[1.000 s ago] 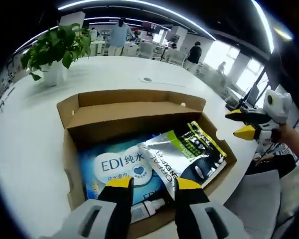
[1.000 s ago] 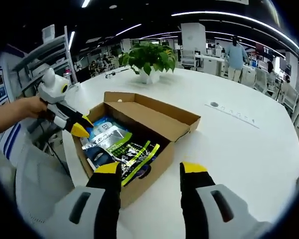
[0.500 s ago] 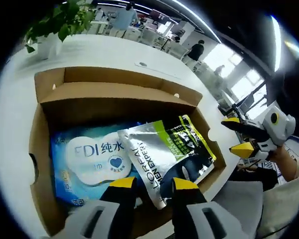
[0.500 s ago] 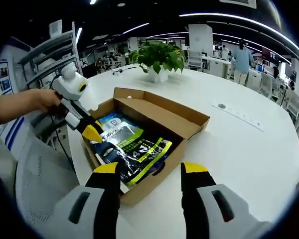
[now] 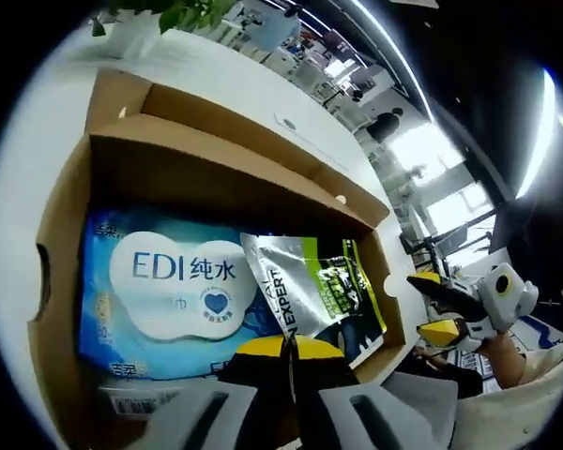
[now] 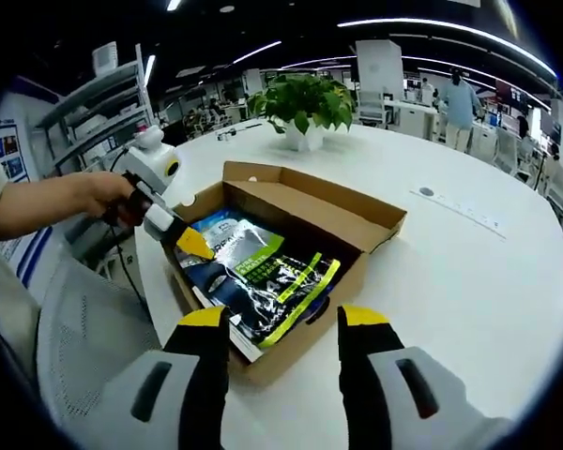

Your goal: Operate the shoe box by opening the lid, removing the specified soft item, and placing it in the target area until the item is outside and the box remains undamaged.

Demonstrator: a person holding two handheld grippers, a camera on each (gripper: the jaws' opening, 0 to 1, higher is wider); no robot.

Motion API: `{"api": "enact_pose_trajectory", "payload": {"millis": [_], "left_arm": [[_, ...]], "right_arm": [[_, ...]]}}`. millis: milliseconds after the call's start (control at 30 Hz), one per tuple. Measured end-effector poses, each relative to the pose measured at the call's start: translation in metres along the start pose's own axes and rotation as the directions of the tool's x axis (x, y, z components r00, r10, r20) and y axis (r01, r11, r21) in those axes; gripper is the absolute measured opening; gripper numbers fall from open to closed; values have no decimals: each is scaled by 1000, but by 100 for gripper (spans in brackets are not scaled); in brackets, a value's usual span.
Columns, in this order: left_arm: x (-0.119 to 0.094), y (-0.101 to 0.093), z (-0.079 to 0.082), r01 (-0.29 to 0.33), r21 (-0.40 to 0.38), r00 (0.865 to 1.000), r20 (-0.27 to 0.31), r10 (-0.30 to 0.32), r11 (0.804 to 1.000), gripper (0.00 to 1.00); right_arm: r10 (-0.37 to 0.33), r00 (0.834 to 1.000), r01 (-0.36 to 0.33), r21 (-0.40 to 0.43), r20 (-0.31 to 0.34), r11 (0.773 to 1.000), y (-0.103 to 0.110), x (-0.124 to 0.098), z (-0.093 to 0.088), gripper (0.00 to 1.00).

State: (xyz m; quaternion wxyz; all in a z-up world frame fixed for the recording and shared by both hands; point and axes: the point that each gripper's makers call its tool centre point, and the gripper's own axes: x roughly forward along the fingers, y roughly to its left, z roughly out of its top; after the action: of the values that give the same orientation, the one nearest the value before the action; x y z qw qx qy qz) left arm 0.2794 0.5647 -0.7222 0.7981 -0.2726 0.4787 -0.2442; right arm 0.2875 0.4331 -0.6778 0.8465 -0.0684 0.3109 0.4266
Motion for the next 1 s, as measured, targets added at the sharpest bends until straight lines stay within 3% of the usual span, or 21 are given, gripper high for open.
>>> {"api": "enact_pose_trajectory", "payload": {"millis": [367, 433, 533, 1000], "left_arm": [[-15, 14, 3, -45, 28, 999, 9, 44, 999, 0], [-18, 17, 4, -53, 28, 999, 9, 53, 998, 0], [-22, 20, 7, -58, 29, 998, 13, 58, 998, 0], [-30, 34, 15, -100, 74, 995, 10, 99, 992, 0]], "right_arm": [[71, 997, -70, 16, -29, 997, 19, 18, 2, 40], [91, 995, -89, 27, -45, 996, 22, 22, 1, 35], [90, 995, -88, 42, -53, 995, 23, 28, 0, 31], [112, 990, -106, 71, -89, 992, 27, 57, 3, 31]]}}
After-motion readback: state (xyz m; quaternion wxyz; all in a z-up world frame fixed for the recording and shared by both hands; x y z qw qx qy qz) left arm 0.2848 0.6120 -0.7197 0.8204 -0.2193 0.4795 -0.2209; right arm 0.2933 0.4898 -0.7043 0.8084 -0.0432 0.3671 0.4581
